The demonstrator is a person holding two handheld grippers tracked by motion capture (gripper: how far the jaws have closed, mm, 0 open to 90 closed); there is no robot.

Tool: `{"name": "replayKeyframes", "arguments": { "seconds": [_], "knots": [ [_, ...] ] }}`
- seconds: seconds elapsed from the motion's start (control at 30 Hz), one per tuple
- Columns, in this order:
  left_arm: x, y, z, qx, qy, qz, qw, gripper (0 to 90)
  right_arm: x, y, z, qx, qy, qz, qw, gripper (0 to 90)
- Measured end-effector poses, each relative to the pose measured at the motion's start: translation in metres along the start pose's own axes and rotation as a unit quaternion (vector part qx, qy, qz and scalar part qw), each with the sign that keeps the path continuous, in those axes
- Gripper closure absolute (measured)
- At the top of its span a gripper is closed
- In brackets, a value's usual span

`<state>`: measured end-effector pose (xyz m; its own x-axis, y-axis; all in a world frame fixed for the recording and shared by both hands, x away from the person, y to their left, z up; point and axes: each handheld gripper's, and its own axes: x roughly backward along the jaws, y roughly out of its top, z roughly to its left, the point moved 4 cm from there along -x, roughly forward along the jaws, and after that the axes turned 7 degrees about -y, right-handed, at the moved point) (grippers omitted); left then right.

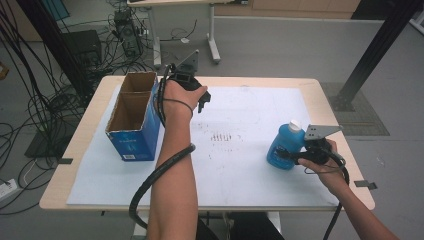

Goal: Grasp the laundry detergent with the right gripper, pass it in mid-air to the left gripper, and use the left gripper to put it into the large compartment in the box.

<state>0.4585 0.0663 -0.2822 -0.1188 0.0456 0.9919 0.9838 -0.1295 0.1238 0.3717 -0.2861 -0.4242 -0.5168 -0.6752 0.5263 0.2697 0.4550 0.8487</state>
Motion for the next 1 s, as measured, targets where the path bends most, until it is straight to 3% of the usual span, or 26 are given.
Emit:
{"name": "replayKeyframes", "arguments": {
  "seconds": [0.3, 0.63, 0.77, 1.0],
  "knots": [
    [0.012, -0.003, 0.004, -0.009, -0.007, -0.003, 0.9999, 7.1, 0.001, 0.006, -0.001, -0.009, 0.004, 0.007, 0.9999, 44.8],
    [0.038, -0.006, 0.012, -0.035, -0.020, -0.014, 0.9991, 6.9, 0.013, 0.042, -0.001, -0.006, 0.023, 0.002, 0.9997, 44.8],
    [0.047, -0.006, 0.012, -0.057, -0.035, -0.014, 0.9977, 6.8, 0.019, 0.061, -0.002, 0.001, 0.032, 0.012, 0.9994, 44.8],
    [0.060, -0.005, 0.012, -0.099, -0.046, -0.005, 0.9940, 6.8, 0.021, 0.086, -0.005, -0.008, 0.051, 0.027, 0.9983, 44.7]
  ]
}}
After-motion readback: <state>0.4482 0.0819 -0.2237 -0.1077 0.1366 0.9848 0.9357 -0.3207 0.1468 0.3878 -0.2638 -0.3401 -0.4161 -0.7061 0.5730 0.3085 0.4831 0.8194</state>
